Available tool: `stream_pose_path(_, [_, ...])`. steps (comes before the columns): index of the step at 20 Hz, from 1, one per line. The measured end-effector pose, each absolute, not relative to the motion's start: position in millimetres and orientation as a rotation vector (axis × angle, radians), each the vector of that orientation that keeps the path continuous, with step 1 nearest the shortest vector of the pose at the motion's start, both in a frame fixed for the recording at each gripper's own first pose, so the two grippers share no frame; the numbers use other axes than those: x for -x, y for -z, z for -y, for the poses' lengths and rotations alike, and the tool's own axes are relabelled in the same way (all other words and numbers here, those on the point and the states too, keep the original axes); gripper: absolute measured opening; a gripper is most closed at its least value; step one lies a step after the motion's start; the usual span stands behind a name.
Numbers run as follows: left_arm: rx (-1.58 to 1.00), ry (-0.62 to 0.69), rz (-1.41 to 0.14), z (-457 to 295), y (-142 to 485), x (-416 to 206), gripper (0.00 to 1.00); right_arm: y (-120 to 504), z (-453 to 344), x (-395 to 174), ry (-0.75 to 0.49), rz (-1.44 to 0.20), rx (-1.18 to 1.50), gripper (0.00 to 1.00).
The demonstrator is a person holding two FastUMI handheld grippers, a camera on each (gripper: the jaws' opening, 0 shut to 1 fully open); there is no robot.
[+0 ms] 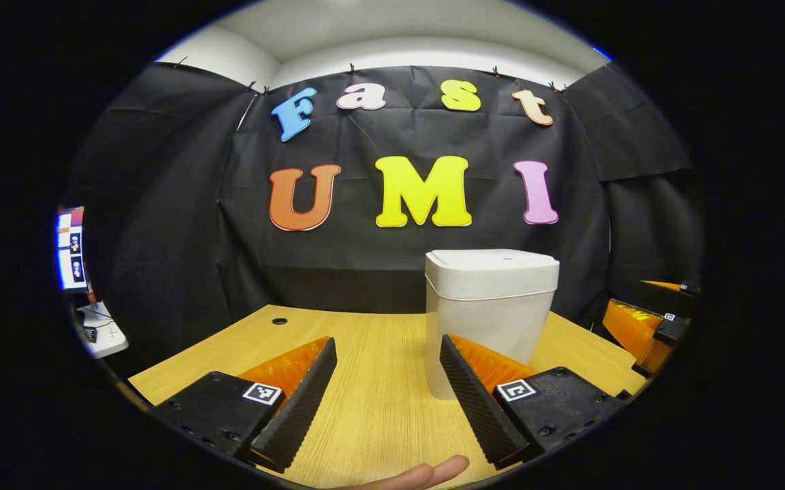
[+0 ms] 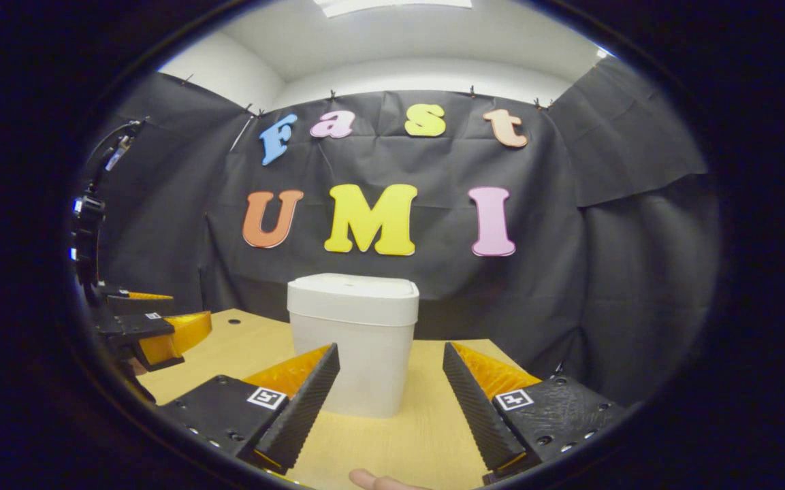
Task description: Press the lid of the desktop garbage bin to open it, pick up the crumpled paper on the desktop and throw it into the bin, then pick up the pop can on the desktop and drop it into the bin, and finally close the garbage bin lid.
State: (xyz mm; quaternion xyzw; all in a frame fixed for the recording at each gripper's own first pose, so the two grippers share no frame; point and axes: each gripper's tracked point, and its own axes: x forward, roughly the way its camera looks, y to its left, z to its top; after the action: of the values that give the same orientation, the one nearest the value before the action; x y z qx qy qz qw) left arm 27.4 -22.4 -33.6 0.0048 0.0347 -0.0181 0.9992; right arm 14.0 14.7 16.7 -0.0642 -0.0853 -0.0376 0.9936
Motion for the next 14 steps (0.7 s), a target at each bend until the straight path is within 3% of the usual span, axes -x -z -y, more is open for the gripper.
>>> stream_pose_path(14, [-0.020,0.045,-0.053,34.2,32.0,-22.4,0.98,1.6,-7.2,-17.4,0.075,0.115,0.137,0.95])
